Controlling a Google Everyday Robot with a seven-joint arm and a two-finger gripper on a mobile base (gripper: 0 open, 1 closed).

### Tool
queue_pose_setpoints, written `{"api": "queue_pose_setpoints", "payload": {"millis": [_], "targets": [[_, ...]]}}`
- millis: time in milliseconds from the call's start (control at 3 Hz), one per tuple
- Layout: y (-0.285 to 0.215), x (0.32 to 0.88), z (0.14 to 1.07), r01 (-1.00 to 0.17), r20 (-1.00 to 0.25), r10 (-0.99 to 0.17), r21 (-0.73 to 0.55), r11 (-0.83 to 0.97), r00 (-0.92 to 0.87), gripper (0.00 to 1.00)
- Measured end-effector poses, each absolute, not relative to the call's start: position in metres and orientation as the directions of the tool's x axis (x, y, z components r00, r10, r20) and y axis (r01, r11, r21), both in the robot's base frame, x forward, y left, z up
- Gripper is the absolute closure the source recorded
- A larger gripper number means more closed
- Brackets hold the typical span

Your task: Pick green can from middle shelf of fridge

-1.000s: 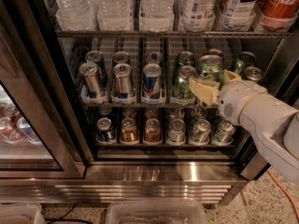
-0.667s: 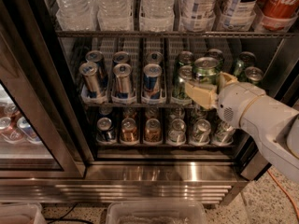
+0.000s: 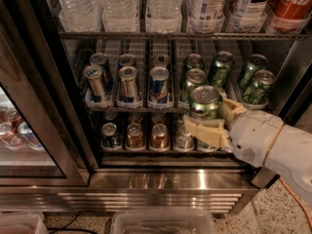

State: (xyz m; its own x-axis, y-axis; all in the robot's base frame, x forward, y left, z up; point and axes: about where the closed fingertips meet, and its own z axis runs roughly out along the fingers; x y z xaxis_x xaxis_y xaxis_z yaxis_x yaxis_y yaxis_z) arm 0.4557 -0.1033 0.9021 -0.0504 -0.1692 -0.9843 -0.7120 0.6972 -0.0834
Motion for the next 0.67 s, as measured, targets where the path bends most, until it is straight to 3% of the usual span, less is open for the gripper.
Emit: {"api": "queue_pose_setpoints", "payload": {"millis": [667], "targets": [[-0.066,0.396,0.902,-0.850,-0.986,-0.163,-0.065,0.523,-0.024,1.00]]}}
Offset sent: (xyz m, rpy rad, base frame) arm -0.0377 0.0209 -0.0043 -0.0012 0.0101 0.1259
